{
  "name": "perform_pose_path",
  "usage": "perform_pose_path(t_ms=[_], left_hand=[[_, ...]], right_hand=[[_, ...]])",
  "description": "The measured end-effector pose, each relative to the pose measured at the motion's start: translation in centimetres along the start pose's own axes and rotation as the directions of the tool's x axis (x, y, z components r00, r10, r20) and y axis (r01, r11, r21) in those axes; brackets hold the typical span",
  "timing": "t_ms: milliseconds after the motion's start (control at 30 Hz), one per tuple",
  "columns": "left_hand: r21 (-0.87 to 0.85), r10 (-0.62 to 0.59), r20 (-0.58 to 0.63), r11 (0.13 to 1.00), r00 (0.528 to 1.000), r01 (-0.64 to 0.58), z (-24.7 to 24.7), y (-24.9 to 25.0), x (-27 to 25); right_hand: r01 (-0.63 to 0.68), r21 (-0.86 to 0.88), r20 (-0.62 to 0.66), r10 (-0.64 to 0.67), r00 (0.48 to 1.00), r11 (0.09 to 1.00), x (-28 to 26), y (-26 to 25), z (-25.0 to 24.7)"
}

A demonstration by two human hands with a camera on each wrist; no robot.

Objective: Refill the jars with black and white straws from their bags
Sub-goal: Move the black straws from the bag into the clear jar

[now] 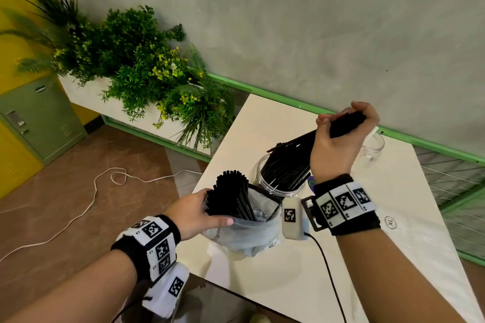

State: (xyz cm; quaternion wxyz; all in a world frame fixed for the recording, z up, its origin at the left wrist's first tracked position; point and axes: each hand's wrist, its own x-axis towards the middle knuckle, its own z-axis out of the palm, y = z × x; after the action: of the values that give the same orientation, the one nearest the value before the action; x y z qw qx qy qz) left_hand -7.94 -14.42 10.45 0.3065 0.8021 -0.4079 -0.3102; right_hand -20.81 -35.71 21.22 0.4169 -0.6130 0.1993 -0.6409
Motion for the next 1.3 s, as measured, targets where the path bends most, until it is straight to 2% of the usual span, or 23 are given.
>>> perform_pose_path(t_ms=[100,267,467,533,667,800,900,1000,1100,1200,1300], left_hand=[[0.001,0.005,0.002,1.0,1.0,-0.005,0.0,-0.1,0.0],[0.027,0.001,0.001,1.0,1.0,-0.001,0.0,0.0,0.1],[0.041,-0.023,0.014,0.999,1.0,0.022,-0.1,-0.2,0.3],[0.044,-0.029,0.019,0.999,0.999,0.028,-0.2,-0.3,0.4],[0.048,-0.019,0.025,0.999,1.0,0.017,-0.2,-0.3,0.4],[0.035,-0.011,0.023,0.999,1.0,0.01,-0.2,-0.5,0.5],[0.023,0.003,0.024,1.0,1.0,-0.004,-0.2,-0.5,0.6],[0.024,0.015,0.026,1.0,1.0,-0.015,-0.3,-0.5,0.7],[0.018,0.02,0.027,1.0,0.999,-0.02,-0.2,-0.6,0.7],[0.026,0.02,0.023,0.999,1.0,-0.021,-0.2,-0.6,0.6],[0.014,0.021,0.027,1.0,0.999,-0.022,-0.3,-0.7,0.5]], right_hand=[[0.001,-0.05,-0.014,-0.002,1.0,0.999,-1.3,1.2,-0.3],[0.011,-0.125,0.054,-0.004,0.999,0.992,-3.8,3.6,0.3],[-0.117,-0.282,0.161,0.167,0.973,0.952,-6.6,6.7,1.3],[-0.167,-0.273,0.258,0.239,0.936,0.947,-7.0,7.3,1.1],[-0.306,-0.223,0.421,0.374,0.827,0.926,-6.0,7.8,0.2],[-0.424,-0.216,0.501,0.473,0.725,0.879,-4.8,7.8,-0.7],[-0.432,-0.265,0.5,0.506,0.703,0.862,-4.4,8.0,-1.6],[-0.338,-0.34,0.487,0.471,0.735,0.878,-4.3,7.7,-2.1],[-0.197,-0.445,0.543,0.438,0.717,0.874,-4.1,7.2,-2.3],[0.028,-0.525,0.643,0.375,0.668,0.851,-4.0,6.9,-3.0],[0.296,-0.483,0.716,0.177,0.676,0.824,-4.2,6.5,-3.9]])
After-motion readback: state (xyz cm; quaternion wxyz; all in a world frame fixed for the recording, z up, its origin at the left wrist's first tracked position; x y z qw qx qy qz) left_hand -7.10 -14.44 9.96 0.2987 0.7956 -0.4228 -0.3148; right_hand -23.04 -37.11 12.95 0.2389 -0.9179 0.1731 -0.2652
